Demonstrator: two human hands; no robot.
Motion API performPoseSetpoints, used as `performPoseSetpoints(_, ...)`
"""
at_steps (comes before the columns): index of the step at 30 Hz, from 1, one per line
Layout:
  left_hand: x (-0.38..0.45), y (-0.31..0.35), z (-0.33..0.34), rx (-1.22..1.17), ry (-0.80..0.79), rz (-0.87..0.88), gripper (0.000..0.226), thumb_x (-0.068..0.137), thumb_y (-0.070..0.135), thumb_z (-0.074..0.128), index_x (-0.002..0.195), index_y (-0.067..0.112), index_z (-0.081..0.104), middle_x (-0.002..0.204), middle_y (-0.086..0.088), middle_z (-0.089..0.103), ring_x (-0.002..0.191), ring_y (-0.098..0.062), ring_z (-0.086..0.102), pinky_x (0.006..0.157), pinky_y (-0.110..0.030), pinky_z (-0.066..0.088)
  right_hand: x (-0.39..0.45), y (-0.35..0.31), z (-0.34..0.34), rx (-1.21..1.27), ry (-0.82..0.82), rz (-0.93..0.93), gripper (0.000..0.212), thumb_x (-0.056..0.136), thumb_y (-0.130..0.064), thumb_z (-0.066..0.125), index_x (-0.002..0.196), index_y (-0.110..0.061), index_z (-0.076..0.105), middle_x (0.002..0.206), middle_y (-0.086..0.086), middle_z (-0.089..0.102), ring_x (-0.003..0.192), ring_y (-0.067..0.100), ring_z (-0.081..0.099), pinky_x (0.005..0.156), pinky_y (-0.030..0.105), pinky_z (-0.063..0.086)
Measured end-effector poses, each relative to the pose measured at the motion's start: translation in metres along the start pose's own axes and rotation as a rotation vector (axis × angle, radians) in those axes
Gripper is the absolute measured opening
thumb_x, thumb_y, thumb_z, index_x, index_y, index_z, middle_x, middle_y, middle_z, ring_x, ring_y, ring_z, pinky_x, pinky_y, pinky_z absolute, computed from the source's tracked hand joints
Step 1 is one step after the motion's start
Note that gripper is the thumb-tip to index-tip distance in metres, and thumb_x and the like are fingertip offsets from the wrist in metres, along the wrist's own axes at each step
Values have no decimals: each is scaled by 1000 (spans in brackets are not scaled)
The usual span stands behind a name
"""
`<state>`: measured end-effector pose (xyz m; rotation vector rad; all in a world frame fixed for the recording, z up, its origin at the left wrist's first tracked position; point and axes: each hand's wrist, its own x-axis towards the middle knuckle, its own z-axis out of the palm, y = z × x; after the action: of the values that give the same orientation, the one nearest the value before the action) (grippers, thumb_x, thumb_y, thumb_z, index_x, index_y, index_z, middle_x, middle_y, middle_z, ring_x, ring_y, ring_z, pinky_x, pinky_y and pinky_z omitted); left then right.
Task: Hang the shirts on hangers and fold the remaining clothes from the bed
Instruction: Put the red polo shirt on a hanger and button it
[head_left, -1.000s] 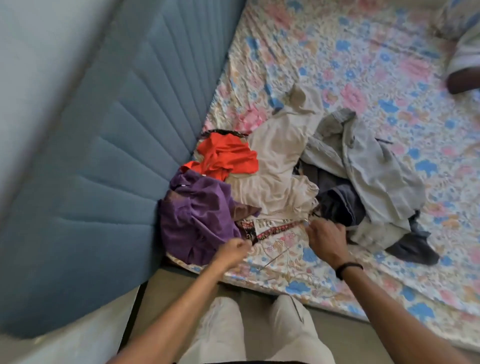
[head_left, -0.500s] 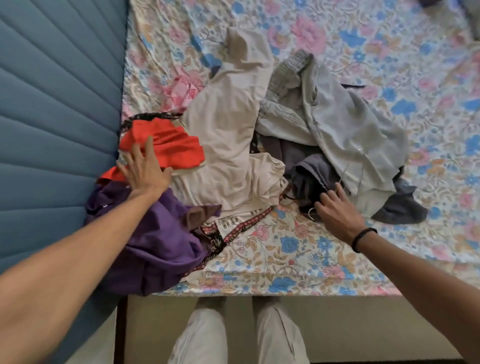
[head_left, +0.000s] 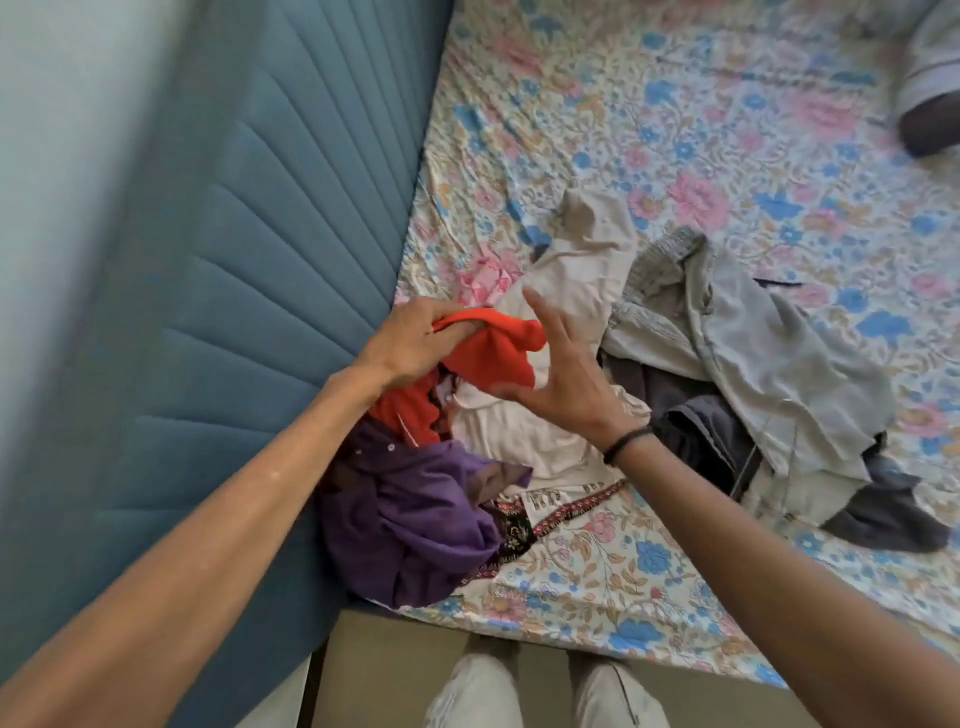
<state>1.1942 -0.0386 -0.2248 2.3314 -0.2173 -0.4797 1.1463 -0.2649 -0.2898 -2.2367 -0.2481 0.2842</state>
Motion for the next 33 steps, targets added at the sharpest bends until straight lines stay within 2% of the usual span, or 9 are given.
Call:
performPoseSetpoints(4,-23,43,-64,4,-11,58,40,76,55,85,110,34,76,91,13,76,82,0,67,74,-17,49,42,-95,-43,-56,73,-223,35,81,-6,64,116,-10,66,101,9,70,92,28,67,78,43,52)
performPoseSetpoints(6,-37,44,-89,240,23,76,55,68,51,91,114,32,70,99,9,76,93,-11,70,79,-30,51,43,-134,-70,34,122,-194,32,81,2,54,108,-10,66,87,1,69,76,13,64,68,36,50)
performPoseSetpoints(10,-67,27,-96,338,386,-26,13,68,22,64,74,13,56,82,-22,69,91,-47,67,58,-38,38,24,-204,-119,188,196,-269,20,85,0,54,97,-12,64,76,-5,60,65,7,55,62,31,44)
performPoseSetpoints(16,-121,-2,-44,8,402,-299,17,64,29,50,58,13,48,54,-10,43,69,-38,67,57,-34,28,-42,-267,-199,452,324,-432,26,91,4,58,97,-20,63,82,-11,62,76,1,51,68,19,39)
performPoseSetpoints(22,-141,51,-51,-27,340,-269,45,72,32,40,90,6,72,83,-15,69,86,-27,68,69,-42,44,-90,-195,-265,519,514,-18,14,93,-8,60,88,-20,65,73,3,61,61,14,55,66,40,46)
performPoseSetpoints(25,-155,104,-56,-18,64,-277,42,84,38,54,107,8,71,92,-11,69,87,-23,65,74,-38,52,-116,-166,-249,571,385,87,25,87,-13,70,109,-24,63,95,0,72,75,10,70,75,35,55)
performPoseSetpoints(28,-170,156,-38,-470,51,-287,37,97,8,64,130,18,53,92,-11,65,73,-22,63,65,-33,55,-157,-160,-210,298,146,29,82,58,-51,95,129,-29,61,119,-6,68,96,14,72,86,36,60)
performPoseSetpoints(31,-181,208,-23,-879,80,-281,33,100,-1,54,126,19,53,77,-8,58,57,-16,57,51,-25,54,-217,-160,-157,131,-298,-53,85,60,-56,94,133,-42,53,125,-20,65,110,-2,67,100,32,58)
performPoseSetpoints(33,-192,242,-18,-993,80,-281,25,100,0,49,115,14,64,71,-6,59,50,-13,57,51,-25,55,-251,-149,-125,76,-375,-93,100,56,-59,97,139,-44,43,131,-19,64,118,-3,63,107,34,53)
